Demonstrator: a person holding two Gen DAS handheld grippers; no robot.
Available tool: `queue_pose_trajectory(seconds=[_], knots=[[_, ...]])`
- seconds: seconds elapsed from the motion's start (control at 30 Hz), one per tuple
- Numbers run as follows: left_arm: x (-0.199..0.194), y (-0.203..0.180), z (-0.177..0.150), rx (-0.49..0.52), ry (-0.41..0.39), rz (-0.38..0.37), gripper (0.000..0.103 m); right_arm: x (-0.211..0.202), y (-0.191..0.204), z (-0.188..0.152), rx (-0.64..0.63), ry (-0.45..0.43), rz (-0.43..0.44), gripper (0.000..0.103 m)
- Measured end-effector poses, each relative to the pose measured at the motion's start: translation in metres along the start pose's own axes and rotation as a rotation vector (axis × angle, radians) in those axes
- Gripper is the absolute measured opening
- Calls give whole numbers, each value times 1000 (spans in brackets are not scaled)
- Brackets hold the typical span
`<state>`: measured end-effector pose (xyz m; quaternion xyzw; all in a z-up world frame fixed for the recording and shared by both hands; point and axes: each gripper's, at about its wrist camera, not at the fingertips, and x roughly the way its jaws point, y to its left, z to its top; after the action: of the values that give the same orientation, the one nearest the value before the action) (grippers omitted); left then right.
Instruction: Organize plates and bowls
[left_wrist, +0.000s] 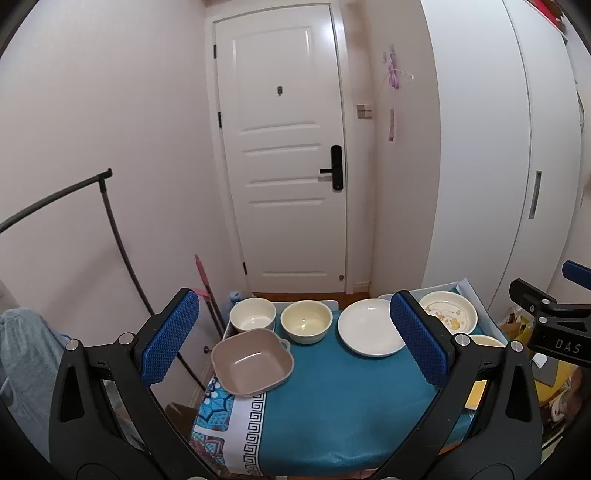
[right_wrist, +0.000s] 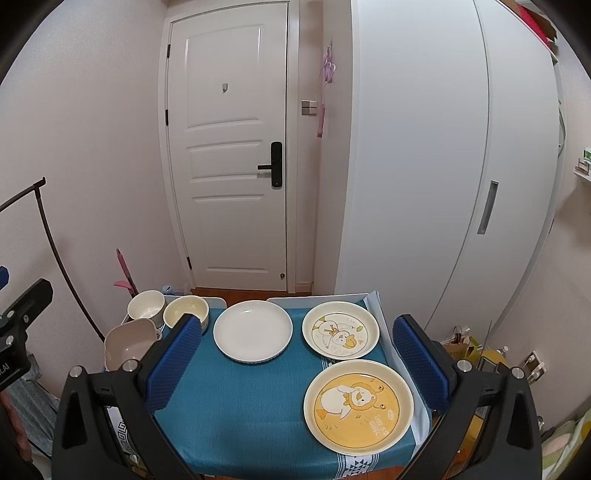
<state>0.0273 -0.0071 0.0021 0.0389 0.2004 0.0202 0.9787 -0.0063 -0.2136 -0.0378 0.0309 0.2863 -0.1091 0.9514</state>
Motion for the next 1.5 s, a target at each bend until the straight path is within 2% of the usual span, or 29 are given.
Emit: queue_pose_trajectory(seconds=[0.43, 0.67, 0.77, 0.93, 1.1, 1.17, 1.3, 1.37, 1.43, 1.5], knots=[[11, 7, 3, -16, 27, -15, 103, 5, 1, 1, -5, 8, 3, 103], [51, -13, 7, 40, 88, -117, 103, 26, -20, -10, 51, 60, -40, 103], [80, -34, 1, 98, 146, -190, 103, 39, -41, -24, 87, 98, -79, 103], [130, -80, -26, 156, 282, -361, 103, 65, -87, -66, 167, 208, -128, 103], [183, -140, -81, 161, 524, -533, 103, 101, -143, -116, 263, 346, -41, 103], [197, -160, -104, 151, 592, -559, 103, 113, -161, -131, 276, 394, -20, 99], [219, -197, -147, 139, 723, -550, 103, 150, -196, -157, 292, 492, 74, 94], [229, -212, -165, 121, 778, -542, 100, 166, -207, -166, 302, 535, 136, 77], [234, -225, -178, 106, 809, -525, 97, 184, -219, -175, 299, 581, 185, 66], [239, -233, -184, 98, 827, -507, 86, 199, -229, -181, 287, 613, 225, 60]])
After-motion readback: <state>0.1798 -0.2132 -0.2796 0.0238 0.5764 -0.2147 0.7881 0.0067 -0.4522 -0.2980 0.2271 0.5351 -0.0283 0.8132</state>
